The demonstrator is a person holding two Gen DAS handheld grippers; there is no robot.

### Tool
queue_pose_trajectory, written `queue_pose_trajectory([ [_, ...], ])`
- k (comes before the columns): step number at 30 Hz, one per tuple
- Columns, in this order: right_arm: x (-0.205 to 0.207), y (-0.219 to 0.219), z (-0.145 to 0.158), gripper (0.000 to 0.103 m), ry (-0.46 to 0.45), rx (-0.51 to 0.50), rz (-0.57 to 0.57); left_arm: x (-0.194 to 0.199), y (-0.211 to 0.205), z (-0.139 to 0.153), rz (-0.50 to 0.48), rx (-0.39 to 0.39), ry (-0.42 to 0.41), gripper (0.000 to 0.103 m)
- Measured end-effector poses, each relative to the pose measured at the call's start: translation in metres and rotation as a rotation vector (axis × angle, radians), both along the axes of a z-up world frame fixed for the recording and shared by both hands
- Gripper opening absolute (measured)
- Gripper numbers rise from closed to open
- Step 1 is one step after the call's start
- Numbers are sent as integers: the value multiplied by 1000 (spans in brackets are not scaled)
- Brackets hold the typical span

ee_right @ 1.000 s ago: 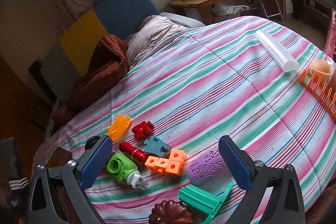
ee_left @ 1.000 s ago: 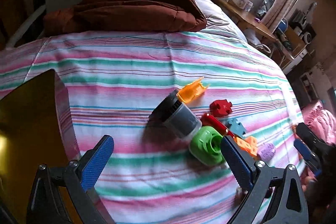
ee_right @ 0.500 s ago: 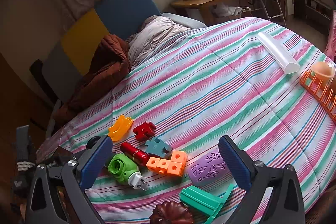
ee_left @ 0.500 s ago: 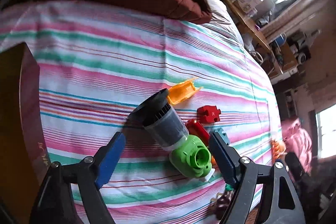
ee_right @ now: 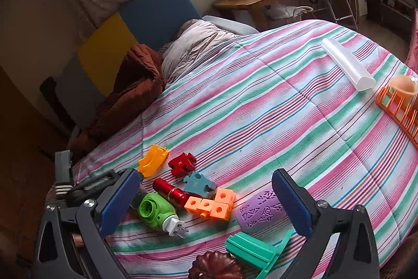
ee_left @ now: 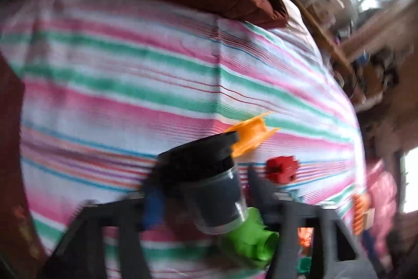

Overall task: Organize rigid objects
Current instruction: 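Close the left tool on the black-capped clear cylinder, then set the cylinder in the tray with left tool while right tool nears green piece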

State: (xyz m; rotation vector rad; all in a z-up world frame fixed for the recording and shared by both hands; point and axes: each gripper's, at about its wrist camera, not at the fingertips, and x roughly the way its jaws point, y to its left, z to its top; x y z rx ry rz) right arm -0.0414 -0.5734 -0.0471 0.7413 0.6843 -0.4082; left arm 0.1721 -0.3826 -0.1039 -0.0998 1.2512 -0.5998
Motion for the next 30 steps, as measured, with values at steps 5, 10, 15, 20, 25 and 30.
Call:
queue_pose_trajectory([
  [5, 6, 4, -3, 97, 20, 0, 33, -6, 13, 5, -42, 10, -40, 46],
  [10, 13, 12, -4, 85, 39, -28, 87, -33, 28, 35, -129, 13, -159, 46],
  [15, 30, 38, -7, 74, 37, -25, 257, -59, 57, 66, -171, -20, -240, 46],
  [20, 48, 81, -13, 74, 113, -124, 415, -77, 96, 91, -168, -38, -284, 46],
  [25, 64, 108, -23, 74, 203, -247, 480, -81, 153, 103, -100, -43, -295, 46],
  [30, 97, 118, -36, 74, 295, -292, 535, -78, 220, 102, -4, 3, -306, 46],
])
